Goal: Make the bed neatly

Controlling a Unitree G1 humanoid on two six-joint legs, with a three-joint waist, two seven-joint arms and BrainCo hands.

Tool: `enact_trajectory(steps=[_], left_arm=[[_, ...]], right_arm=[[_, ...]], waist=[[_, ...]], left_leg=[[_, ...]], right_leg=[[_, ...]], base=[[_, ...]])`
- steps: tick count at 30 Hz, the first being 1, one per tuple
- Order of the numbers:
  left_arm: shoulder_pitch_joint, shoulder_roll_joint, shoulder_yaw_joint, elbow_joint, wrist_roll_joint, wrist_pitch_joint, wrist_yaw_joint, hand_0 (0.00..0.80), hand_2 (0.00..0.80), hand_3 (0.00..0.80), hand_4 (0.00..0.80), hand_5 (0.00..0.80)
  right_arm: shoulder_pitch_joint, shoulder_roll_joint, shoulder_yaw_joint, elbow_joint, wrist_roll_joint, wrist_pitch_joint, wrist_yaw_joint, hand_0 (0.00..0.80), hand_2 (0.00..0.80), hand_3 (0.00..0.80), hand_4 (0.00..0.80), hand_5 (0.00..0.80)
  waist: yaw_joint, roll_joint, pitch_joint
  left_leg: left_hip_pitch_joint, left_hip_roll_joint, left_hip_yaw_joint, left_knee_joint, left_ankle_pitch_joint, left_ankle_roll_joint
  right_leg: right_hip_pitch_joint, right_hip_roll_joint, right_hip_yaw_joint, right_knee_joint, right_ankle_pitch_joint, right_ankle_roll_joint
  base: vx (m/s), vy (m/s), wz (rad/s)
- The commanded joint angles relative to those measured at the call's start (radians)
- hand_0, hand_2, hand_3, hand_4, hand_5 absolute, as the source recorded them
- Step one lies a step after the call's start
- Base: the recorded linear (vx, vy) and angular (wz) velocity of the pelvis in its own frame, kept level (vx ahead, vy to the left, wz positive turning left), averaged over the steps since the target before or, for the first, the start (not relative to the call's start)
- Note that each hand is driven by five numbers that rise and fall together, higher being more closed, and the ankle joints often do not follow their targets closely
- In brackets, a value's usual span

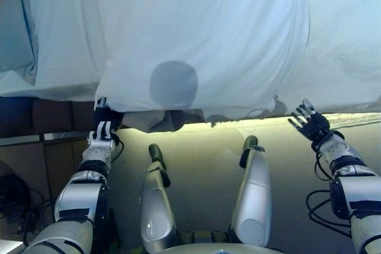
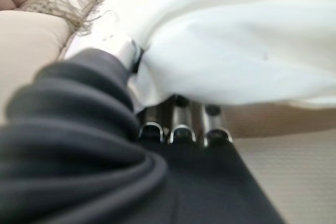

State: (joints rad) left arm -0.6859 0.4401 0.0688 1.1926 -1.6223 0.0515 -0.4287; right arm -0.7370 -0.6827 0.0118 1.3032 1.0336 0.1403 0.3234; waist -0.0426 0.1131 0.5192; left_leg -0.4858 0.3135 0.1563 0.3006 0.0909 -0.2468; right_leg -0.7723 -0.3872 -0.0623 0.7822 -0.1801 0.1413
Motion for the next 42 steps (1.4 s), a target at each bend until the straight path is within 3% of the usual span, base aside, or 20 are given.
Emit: enact_trajectory(steps=[1, 13, 19, 24, 31, 42], left_arm=[[-0.031, 0.167, 0.055, 0.070, -0.028, -0.043, 0.046, 0.800, 0.800, 0.800, 0.800, 0.800], [-0.113, 0.282, 0.001, 0.141, -0.022, -0.006, 0.176, 0.800, 0.800, 0.800, 0.800, 0.800], [-0.114, 0.276, 0.019, 0.174, -0.044, 0.002, 0.222, 0.800, 0.800, 0.800, 0.800, 0.800], [-0.089, 0.210, 0.043, 0.174, -0.012, 0.012, 0.271, 0.800, 0.800, 0.800, 0.800, 0.800], [0.015, 0.168, 0.123, 0.127, -0.023, -0.016, 0.238, 0.800, 0.800, 0.800, 0.800, 0.800], [0.165, 0.271, 0.234, 0.021, 0.034, -0.037, 0.095, 0.800, 0.800, 0.800, 0.800, 0.800]], right_arm=[[-0.040, -0.020, 0.011, 0.000, 0.048, -0.015, 0.028, 0.000, 0.000, 0.000, 0.000, 0.000], [-0.103, -0.068, 0.055, 0.007, 0.095, 0.007, 0.036, 0.000, 0.000, 0.000, 0.000, 0.000], [-0.141, -0.055, 0.074, -0.003, 0.104, 0.004, 0.026, 0.000, 0.000, 0.000, 0.000, 0.000], [-0.158, -0.005, 0.076, -0.016, 0.118, -0.011, 0.013, 0.000, 0.000, 0.000, 0.000, 0.000], [-0.112, 0.013, 0.033, -0.028, 0.128, -0.033, 0.016, 0.000, 0.000, 0.000, 0.000, 0.000], [-0.016, 0.012, -0.016, -0.011, 0.124, -0.057, 0.039, 0.000, 0.000, 0.000, 0.000, 0.000]], waist=[[0.008, -0.007, 0.001], [0.028, -0.017, 0.001], [0.049, -0.030, 0.001], [0.072, -0.054, 0.001], [0.105, -0.068, 0.001], [0.155, -0.036, -0.004]], left_leg=[[-0.083, 0.054, -0.105, 0.127, -0.081, 0.003], [-0.231, 0.002, -0.159, 0.244, -0.126, 0.017], [-0.298, -0.015, -0.181, 0.282, -0.144, 0.024], [-0.329, -0.029, -0.197, 0.299, -0.151, 0.028], [-0.274, -0.038, -0.206, 0.275, -0.147, 0.034], [-0.127, -0.052, -0.201, 0.189, -0.128, 0.044]], right_leg=[[0.022, -0.062, 0.075, -0.054, 0.061, 0.057], [-0.012, -0.067, 0.071, -0.148, 0.131, 0.078], [-0.044, -0.065, 0.055, -0.158, 0.139, 0.082], [-0.055, -0.056, 0.032, -0.157, 0.140, 0.079], [0.017, -0.064, -0.014, -0.176, 0.133, 0.082], [0.170, -0.087, -0.069, -0.216, 0.115, 0.088]], base=[[-0.070, 0.077, 0.05], [-0.050, 0.081, -0.01], [-0.053, 0.010, -0.04], [-0.064, -0.069, -0.01], [-0.015, -0.094, 0.06], [0.024, -0.049, 0.11]])
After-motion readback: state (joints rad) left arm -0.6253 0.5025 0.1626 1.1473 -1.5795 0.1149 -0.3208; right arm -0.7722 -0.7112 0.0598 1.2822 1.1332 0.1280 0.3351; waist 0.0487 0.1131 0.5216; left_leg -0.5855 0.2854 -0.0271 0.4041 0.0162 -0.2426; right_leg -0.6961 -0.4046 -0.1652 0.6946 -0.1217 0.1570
